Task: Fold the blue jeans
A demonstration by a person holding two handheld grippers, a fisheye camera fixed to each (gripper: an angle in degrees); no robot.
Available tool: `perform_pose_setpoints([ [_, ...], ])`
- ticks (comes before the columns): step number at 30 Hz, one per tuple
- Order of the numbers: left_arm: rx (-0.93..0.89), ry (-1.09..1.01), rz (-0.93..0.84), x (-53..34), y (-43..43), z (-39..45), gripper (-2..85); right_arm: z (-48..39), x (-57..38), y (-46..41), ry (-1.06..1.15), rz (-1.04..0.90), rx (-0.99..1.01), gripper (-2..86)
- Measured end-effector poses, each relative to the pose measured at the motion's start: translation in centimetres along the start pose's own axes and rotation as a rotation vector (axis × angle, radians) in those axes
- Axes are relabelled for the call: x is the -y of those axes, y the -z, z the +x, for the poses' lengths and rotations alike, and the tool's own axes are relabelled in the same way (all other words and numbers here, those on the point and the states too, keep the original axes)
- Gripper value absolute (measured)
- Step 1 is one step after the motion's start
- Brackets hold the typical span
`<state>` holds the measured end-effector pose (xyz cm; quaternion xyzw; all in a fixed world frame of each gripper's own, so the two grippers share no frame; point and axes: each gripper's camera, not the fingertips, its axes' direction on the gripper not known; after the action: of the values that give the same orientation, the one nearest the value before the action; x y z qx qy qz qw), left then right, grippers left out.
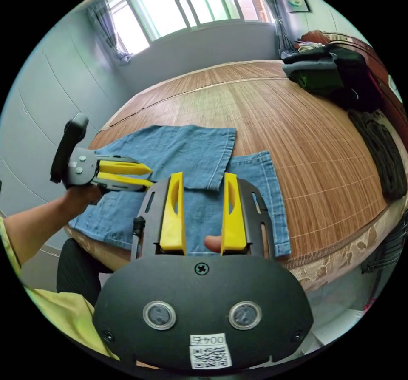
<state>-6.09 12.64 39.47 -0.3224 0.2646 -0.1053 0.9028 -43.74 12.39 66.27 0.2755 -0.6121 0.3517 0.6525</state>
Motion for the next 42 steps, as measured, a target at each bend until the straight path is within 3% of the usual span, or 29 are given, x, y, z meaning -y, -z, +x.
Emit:
perform_pose_setpoints([
  [2, -0.046, 0.042, 0.035, 0.7, 0.4, -1.1, 2.5, -1.5, -0.7, 0.4, 0.091, -0.001, 0.039, 2.4],
  [4, -0.091, 0.109, 0.066, 1.3, 1.1, -2.4, 1.5, -3.0, -1.0, 0.5, 0.179, 0.023, 0.047, 0.5],
  [16, -0.054, 0.303, 0.248, 8.6, 10.5, -12.8, 0.3, -11.3, 1.7, -9.2, 0.574, -0.174, 0.055, -0.7],
  [22, 0.219, 0.304, 0.218, 17.0, 14.8, -19.1, 0.4, -10.9, 2.0, -11.9, 0.566, -0.251, 0.1, -0.8],
  [25, 0.434, 0.478, 0.141, 21.3, 16.0, -24.7, 0.6, -9.6, 2.8, -12.6, 0.527, -0.275, 0.168, -0.8],
  [28, 0.264, 0.632, 0.112, 22.5, 16.1, -28.7, 0.7, -9.1, 3.1, -13.3, 0.517, -0.285, 0.187, -0.8],
  [30, 0.207, 0.603, 0.151, 22.2, 15.8, -28.9, 0.6, -9.1, 3.2, -13.7, 0.522, -0.286, 0.18, -0.8],
  [34, 0.445, 0.499, 0.058, 19.8, 14.1, -28.0, 0.5, -8.7, 3.3, -14.3, 0.522, -0.28, 0.194, -0.7],
  [36, 0.481, 0.51, 0.081, 17.4, 13.7, -28.2, 0.5, -8.7, 3.2, -14.6, 0.527, -0.279, 0.193, -0.7],
  [42, 0.148, 0.561, 0.067, 6.2, 8.8, -28.2, 0.4, -8.7, 3.1, -15.6, 0.543, -0.269, 0.17, -0.7],
])
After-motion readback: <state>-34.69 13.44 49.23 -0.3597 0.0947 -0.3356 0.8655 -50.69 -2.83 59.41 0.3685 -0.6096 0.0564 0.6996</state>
